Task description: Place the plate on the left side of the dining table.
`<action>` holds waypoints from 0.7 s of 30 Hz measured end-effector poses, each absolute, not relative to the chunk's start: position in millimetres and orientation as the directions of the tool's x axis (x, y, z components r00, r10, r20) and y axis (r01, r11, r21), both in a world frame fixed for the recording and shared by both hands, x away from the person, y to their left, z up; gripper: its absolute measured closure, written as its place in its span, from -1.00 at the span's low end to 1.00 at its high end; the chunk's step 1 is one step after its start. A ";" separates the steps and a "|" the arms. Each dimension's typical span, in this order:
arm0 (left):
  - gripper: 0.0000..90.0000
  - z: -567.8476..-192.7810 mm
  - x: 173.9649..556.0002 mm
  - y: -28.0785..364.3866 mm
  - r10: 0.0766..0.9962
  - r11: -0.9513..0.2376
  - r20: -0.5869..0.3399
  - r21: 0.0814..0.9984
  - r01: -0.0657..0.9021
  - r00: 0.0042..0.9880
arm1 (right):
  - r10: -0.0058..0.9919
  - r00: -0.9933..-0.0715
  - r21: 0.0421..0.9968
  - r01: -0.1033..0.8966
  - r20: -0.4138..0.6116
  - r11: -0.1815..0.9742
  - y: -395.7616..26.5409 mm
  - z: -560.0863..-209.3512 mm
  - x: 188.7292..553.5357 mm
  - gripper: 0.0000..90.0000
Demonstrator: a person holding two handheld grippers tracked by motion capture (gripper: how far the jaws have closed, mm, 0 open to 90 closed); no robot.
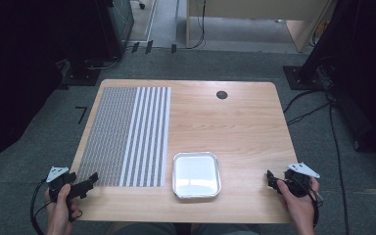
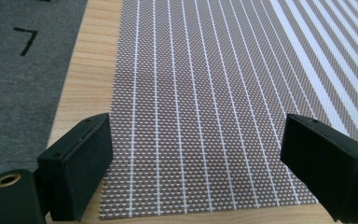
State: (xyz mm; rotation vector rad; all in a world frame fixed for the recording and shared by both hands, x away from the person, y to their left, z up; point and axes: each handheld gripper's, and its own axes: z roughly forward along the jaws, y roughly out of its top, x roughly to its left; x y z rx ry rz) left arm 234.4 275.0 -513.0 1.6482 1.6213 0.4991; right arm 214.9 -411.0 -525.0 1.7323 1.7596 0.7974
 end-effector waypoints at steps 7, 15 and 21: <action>-0.79 -503.8 232.2 272.6 0.974 0.109 -0.211 0.757 0.644 0.083 | 0.997 -0.018 0.736 0.676 0.070 -0.040 -411.8 -523.8 213.2 -0.66; -0.71 -498.3 232.6 265.6 0.973 0.104 -0.210 0.767 0.633 0.094 | 0.996 -0.009 0.772 0.632 0.094 -0.068 -410.1 -514.6 210.0 -0.63; -0.71 -497.0 234.2 256.8 0.975 0.092 -0.199 0.765 0.638 0.099 | 0.995 -0.016 0.780 0.622 0.102 -0.070 -405.2 -511.5 209.8 -0.63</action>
